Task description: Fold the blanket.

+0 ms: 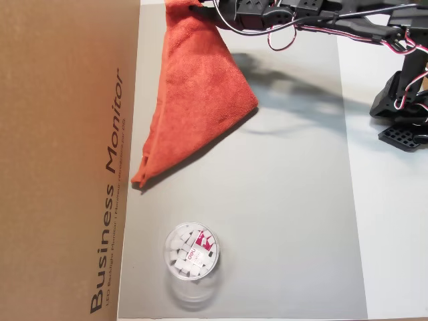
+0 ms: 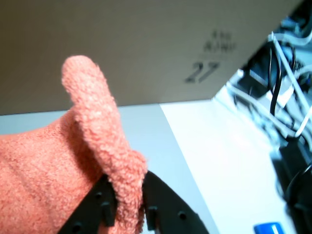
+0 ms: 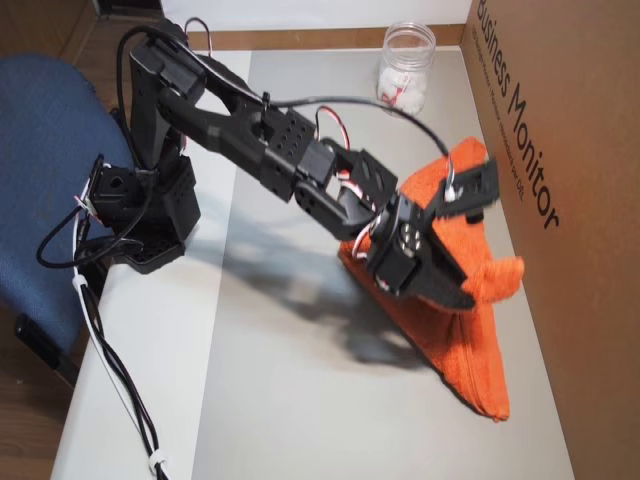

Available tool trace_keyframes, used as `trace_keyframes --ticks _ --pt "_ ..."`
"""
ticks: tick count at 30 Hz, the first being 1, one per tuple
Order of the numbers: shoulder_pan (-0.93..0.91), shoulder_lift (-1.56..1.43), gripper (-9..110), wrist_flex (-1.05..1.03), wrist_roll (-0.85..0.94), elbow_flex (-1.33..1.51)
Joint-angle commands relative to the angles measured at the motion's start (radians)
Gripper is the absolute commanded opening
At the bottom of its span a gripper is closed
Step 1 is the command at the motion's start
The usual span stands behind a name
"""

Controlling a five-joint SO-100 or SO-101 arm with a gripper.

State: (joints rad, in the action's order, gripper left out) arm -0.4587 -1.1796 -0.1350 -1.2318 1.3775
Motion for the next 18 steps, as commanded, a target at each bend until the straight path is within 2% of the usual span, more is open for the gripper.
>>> trace_keyframes --ticks 1,9,18 --pt "-0.028 0.02 0 0.067 -0.049 -0.063" --pt "-0.083 0.193 0 0.115 -0.163 -0.193" --pt "-0.132 0.337 0 0.117 -0.167 -0.33"
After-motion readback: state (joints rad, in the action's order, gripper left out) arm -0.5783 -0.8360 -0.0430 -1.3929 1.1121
